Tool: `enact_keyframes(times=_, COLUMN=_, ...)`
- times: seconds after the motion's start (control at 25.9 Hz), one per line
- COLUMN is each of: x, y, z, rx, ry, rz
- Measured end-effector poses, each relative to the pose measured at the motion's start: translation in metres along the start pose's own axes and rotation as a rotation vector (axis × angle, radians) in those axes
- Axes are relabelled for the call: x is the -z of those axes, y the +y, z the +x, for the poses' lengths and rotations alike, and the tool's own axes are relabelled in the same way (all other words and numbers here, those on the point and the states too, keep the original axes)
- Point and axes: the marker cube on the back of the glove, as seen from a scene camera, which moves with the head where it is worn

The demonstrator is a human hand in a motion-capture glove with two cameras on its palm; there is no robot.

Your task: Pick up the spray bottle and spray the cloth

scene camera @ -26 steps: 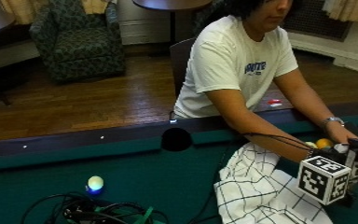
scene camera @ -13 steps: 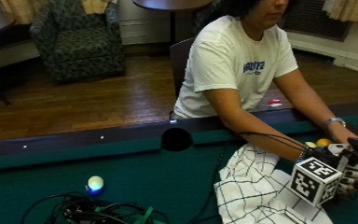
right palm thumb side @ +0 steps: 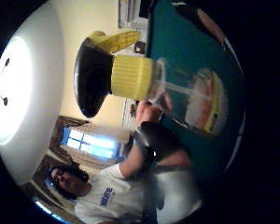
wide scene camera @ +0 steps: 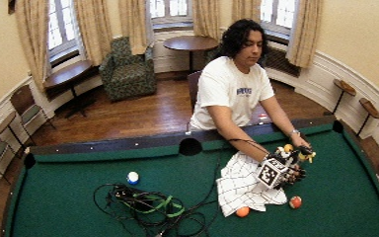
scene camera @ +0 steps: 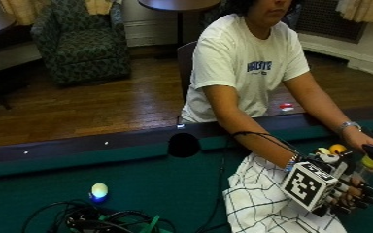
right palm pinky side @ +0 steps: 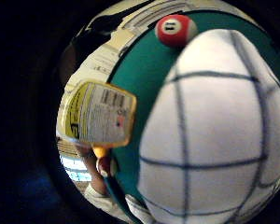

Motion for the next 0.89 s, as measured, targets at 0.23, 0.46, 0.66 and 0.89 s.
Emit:
enact_keyframes(times=0.23, x=0.043, y=0.037, z=0.015, rx=0.007, ry=0.25, rz=-0.081)
enact_keyframes(times=0.46, x=0.082, y=0.081, z=0.0, rx=0.092, ry=0.499, rz=-0.178)
enact_keyframes(times=0.66, x=0.108, y=0.116, z=-0.037, rx=0.236, ry=0.679, rz=-0.193)
enact_keyframes(times=0.89, x=0.127, y=0.145, z=-0.076, rx=0.31, ry=0.779, rz=-0.231)
